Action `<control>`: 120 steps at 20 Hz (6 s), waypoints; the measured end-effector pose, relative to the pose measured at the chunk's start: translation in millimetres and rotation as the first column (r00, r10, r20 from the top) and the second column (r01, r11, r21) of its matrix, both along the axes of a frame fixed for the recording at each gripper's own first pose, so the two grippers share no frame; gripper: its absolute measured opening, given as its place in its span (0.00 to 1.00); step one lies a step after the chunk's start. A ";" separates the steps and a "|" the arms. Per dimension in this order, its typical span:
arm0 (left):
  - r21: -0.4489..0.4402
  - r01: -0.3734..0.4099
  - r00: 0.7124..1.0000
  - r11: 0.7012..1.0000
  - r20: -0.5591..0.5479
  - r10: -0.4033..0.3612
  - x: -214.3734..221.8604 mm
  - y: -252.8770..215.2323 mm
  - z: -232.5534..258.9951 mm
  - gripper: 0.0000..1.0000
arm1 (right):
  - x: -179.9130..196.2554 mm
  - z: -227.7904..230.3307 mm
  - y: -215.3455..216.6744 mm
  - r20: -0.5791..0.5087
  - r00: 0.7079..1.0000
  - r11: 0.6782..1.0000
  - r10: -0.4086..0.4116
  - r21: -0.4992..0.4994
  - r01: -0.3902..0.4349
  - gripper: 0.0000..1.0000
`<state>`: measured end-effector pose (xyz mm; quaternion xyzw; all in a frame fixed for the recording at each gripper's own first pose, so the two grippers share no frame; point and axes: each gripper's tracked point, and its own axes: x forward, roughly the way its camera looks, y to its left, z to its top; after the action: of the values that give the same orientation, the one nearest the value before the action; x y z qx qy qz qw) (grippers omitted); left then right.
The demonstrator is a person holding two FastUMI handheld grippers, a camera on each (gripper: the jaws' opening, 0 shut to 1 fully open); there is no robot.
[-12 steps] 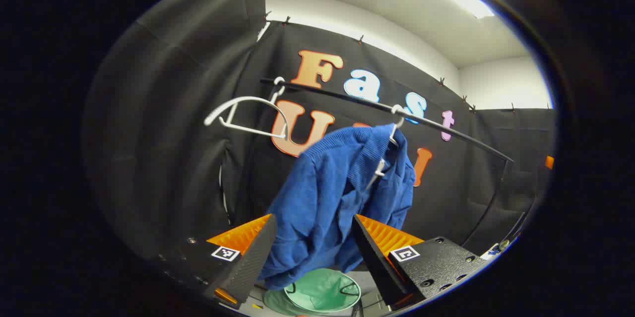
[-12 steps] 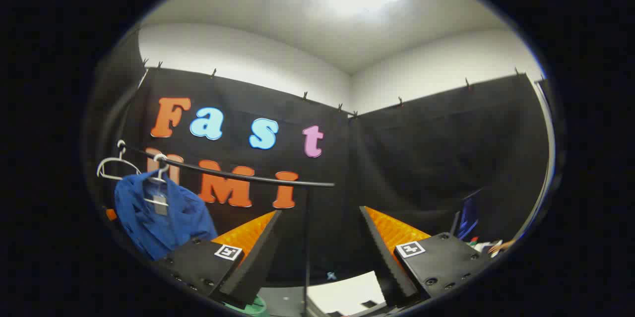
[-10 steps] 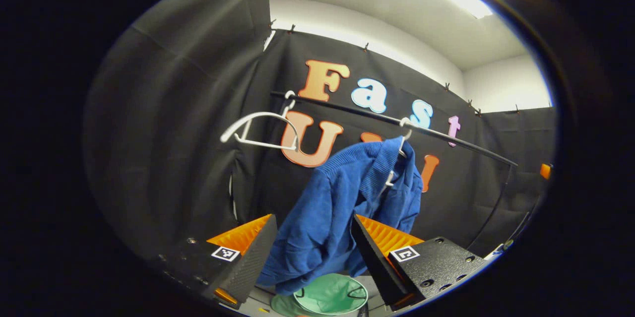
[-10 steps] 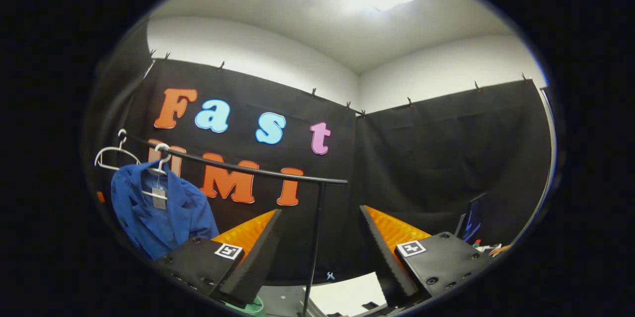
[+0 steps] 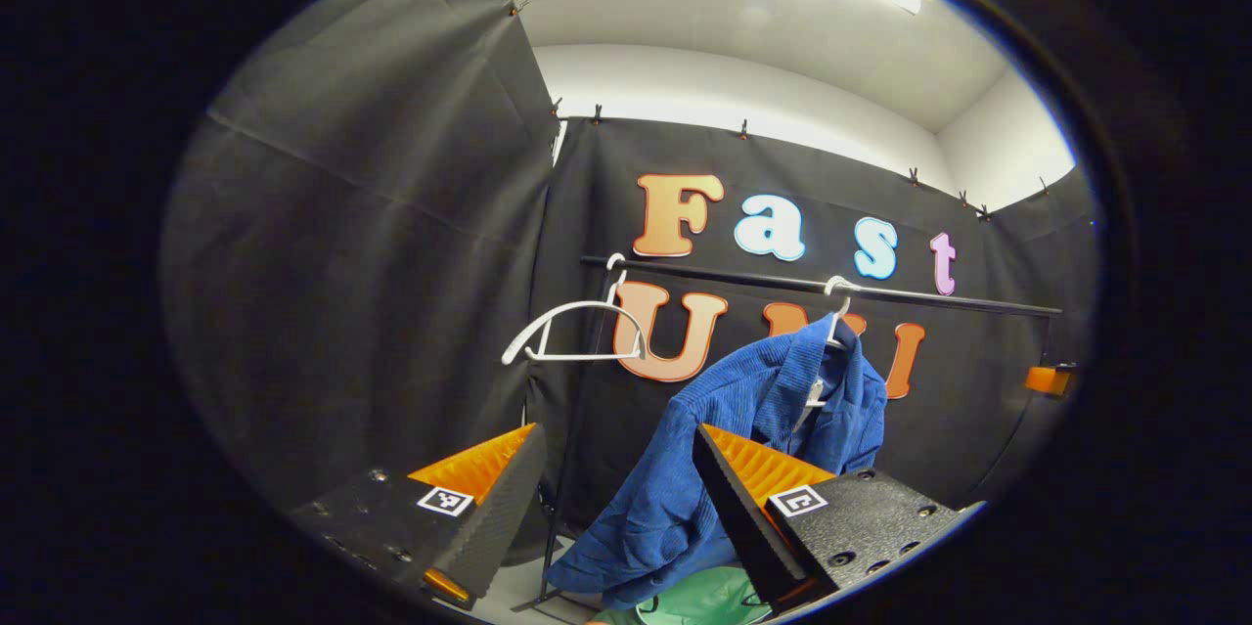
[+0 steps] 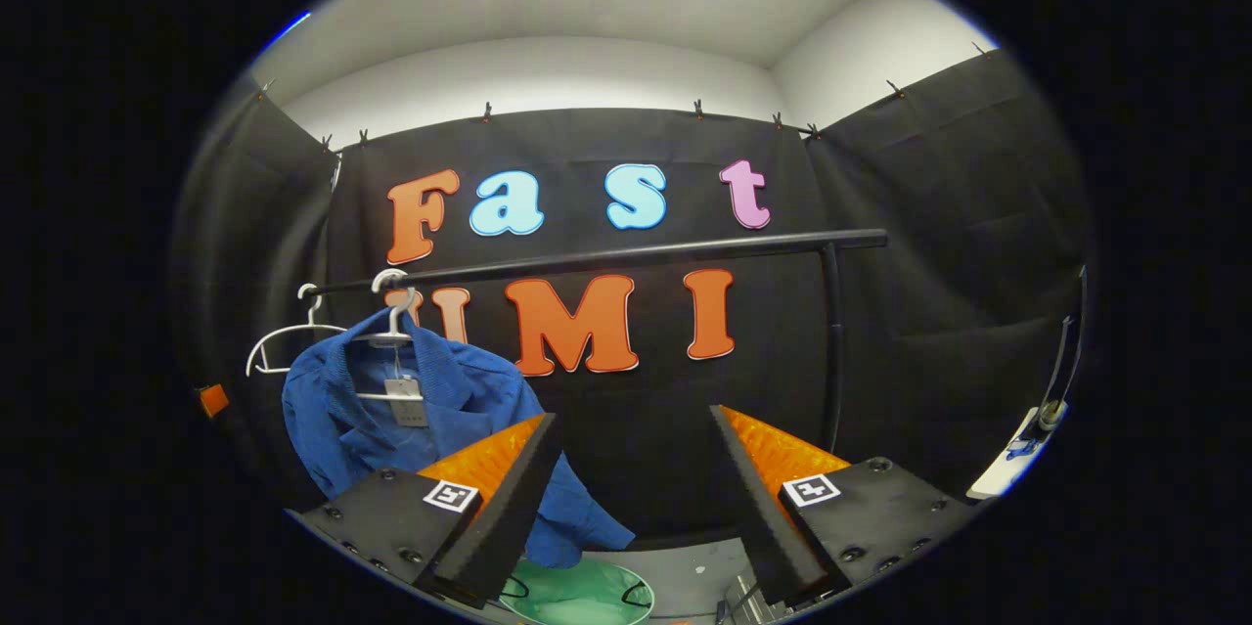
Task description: Grasp the clothes on the hanger with both hands and then place them into the laundry hamper below.
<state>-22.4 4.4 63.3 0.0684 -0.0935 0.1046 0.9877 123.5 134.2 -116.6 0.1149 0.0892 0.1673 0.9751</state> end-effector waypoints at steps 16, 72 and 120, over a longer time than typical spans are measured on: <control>-0.027 -0.060 0.996 0.998 -0.063 0.058 58.1 -70.9 -37.3 0.92 | 47.2 -43.7 59.3 0.004 0.975 0.973 0.221 0.061 -0.221 0.98; -0.084 0.259 0.928 0.962 -0.253 -0.272 136.2 -100.7 -78.2 0.07 | 46.3 -65.8 283.1 -0.107 0.632 0.513 0.768 0.694 -0.505 0.08; -0.185 0.254 0.949 0.949 -0.140 -0.282 191.8 26.6 40.3 0.05 | 176.2 -56.5 277.3 -0.262 0.648 0.463 0.715 0.872 -0.159 0.07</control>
<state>169.4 31.0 103.6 -0.0184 -0.0110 -0.0296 0.9993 299.8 411.5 -173.1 0.5480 0.3378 0.4039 0.6500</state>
